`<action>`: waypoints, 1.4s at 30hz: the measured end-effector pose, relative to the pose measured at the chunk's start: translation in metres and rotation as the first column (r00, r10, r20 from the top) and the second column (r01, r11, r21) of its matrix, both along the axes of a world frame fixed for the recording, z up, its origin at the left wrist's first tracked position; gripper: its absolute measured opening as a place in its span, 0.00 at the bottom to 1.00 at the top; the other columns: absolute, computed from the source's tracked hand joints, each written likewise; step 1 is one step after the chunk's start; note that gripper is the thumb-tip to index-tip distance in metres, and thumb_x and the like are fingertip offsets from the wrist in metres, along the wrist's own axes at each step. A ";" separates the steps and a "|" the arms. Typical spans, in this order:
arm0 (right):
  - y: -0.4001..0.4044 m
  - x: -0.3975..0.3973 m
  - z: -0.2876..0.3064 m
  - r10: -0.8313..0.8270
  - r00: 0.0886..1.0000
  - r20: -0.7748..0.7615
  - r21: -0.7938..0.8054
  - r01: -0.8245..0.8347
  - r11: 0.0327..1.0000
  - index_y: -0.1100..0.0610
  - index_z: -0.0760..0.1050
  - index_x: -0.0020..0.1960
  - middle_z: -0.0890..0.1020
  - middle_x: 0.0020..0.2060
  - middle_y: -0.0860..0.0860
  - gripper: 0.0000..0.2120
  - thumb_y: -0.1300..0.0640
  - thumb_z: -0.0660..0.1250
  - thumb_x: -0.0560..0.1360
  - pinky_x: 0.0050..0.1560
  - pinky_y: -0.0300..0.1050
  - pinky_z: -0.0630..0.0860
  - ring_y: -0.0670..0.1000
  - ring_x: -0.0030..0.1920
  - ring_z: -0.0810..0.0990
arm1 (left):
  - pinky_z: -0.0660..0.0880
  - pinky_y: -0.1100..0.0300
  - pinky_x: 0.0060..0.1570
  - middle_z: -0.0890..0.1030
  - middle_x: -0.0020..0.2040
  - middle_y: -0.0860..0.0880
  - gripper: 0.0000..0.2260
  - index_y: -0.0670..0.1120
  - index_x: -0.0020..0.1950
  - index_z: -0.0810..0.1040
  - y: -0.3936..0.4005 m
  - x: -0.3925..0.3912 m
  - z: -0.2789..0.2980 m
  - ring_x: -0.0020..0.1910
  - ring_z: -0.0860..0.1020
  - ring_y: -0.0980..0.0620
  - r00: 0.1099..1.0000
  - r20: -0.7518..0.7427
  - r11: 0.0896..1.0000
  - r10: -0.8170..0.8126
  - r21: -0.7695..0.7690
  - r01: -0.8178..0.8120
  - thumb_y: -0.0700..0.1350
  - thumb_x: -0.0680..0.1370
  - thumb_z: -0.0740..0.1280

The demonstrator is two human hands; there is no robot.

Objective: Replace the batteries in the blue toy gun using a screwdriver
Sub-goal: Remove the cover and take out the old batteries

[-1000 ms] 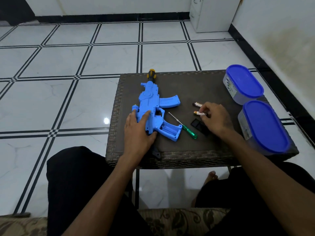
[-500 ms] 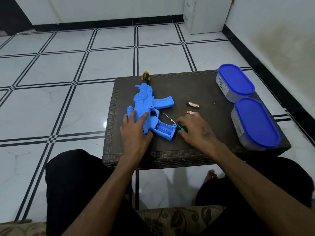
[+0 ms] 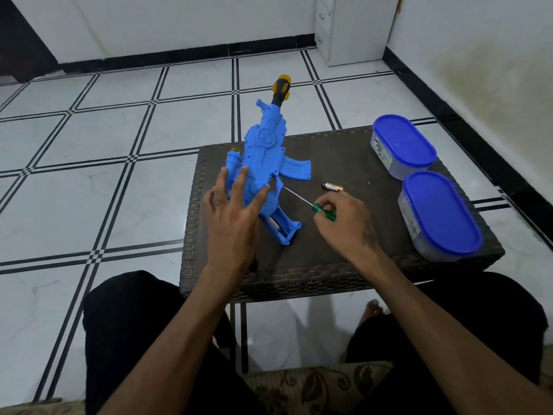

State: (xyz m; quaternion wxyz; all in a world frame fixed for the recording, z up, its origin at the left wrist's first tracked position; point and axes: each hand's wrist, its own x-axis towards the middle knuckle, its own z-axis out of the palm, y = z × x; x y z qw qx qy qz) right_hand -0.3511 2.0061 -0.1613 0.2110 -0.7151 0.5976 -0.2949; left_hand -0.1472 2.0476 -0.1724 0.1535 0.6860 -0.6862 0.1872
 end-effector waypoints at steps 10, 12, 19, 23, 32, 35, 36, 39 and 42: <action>0.006 -0.011 0.010 0.092 0.996 0.012 0.073 -0.092 0.993 0.52 0.83 0.46 0.85 0.45 0.46 0.07 0.58 0.69 0.71 0.49 0.38 0.73 0.46 0.48 0.81 | 0.62 0.43 0.67 0.65 0.75 0.44 0.28 0.55 0.69 0.74 0.004 0.003 -0.012 0.74 0.59 0.37 0.938 -0.330 0.974 0.102 0.226 -0.026 0.44 0.69 0.73; 0.006 -0.013 0.011 0.115 0.993 -0.005 0.070 -0.115 0.991 0.53 0.84 0.47 0.85 0.46 0.47 0.07 0.59 0.68 0.72 0.48 0.34 0.70 0.45 0.48 0.80 | 0.64 0.44 0.67 0.66 0.75 0.45 0.28 0.55 0.69 0.74 0.006 0.004 -0.018 0.74 0.61 0.39 0.916 -0.385 0.970 0.112 0.243 -0.016 0.45 0.69 0.72; 0.005 -0.007 0.001 0.201 0.976 -0.081 0.076 -0.195 0.978 0.52 0.84 0.49 0.84 0.46 0.47 0.09 0.58 0.68 0.72 0.49 0.37 0.75 0.45 0.46 0.79 | 0.66 0.43 0.66 0.66 0.74 0.47 0.28 0.55 0.69 0.74 0.008 0.006 -0.030 0.74 0.61 0.43 0.870 -0.478 0.969 0.121 0.248 0.002 0.46 0.69 0.72; 0.004 -0.004 0.003 0.196 0.978 -0.076 0.068 -0.191 0.979 0.53 0.84 0.49 0.83 0.46 0.48 0.08 0.59 0.68 0.72 0.49 0.40 0.77 0.45 0.45 0.79 | 0.65 0.42 0.67 0.66 0.75 0.47 0.28 0.55 0.70 0.73 0.008 0.005 -0.029 0.74 0.60 0.44 0.880 -0.460 0.965 0.118 0.263 0.009 0.46 0.69 0.72; 0.004 -0.007 -0.001 0.117 0.992 0.054 0.100 -0.122 0.987 0.53 0.83 0.46 0.84 0.44 0.45 0.05 0.56 0.68 0.75 0.44 0.34 0.69 0.42 0.45 0.78 | 0.64 0.40 0.64 0.67 0.73 0.42 0.28 0.51 0.68 0.74 0.004 0.000 -0.013 0.74 0.61 0.36 0.988 -0.152 0.992 0.014 0.124 0.005 0.44 0.68 0.75; 0.006 -0.005 -0.006 0.158 0.986 0.049 0.062 -0.161 0.985 0.52 0.83 0.45 0.83 0.42 0.44 0.04 0.54 0.70 0.74 0.44 0.36 0.71 0.42 0.44 0.77 | 0.65 0.40 0.63 0.68 0.73 0.42 0.28 0.50 0.68 0.74 0.003 -0.001 -0.014 0.74 0.62 0.36 0.991 -0.136 0.993 -0.001 0.120 0.017 0.43 0.68 0.74; 0.006 -0.004 -0.007 0.166 0.985 0.046 0.044 -0.168 0.985 0.52 0.82 0.45 0.83 0.41 0.44 0.03 0.54 0.71 0.73 0.44 0.38 0.72 0.43 0.43 0.78 | 0.66 0.39 0.62 0.69 0.73 0.42 0.28 0.50 0.68 0.74 0.003 -0.002 -0.014 0.73 0.62 0.36 0.991 -0.133 0.993 -0.001 0.118 0.016 0.43 0.68 0.74; 0.005 -0.003 -0.010 0.180 0.983 0.030 0.022 -0.181 0.983 0.52 0.82 0.44 0.82 0.41 0.46 0.02 0.54 0.71 0.73 0.44 0.40 0.73 0.44 0.43 0.78 | 0.66 0.40 0.62 0.69 0.73 0.43 0.28 0.50 0.68 0.75 0.004 -0.001 -0.014 0.74 0.62 0.36 0.993 -0.117 0.995 -0.009 0.095 0.020 0.43 0.68 0.74; 0.007 -0.004 -0.009 0.170 0.984 0.043 -0.003 -0.170 0.985 0.52 0.81 0.42 0.82 0.39 0.45 0.01 0.55 0.71 0.71 0.43 0.42 0.75 0.44 0.41 0.78 | 0.65 0.41 0.62 0.69 0.72 0.43 0.27 0.50 0.67 0.75 0.005 -0.002 -0.013 0.74 0.63 0.37 0.994 -0.109 0.997 -0.025 0.064 0.032 0.43 0.68 0.73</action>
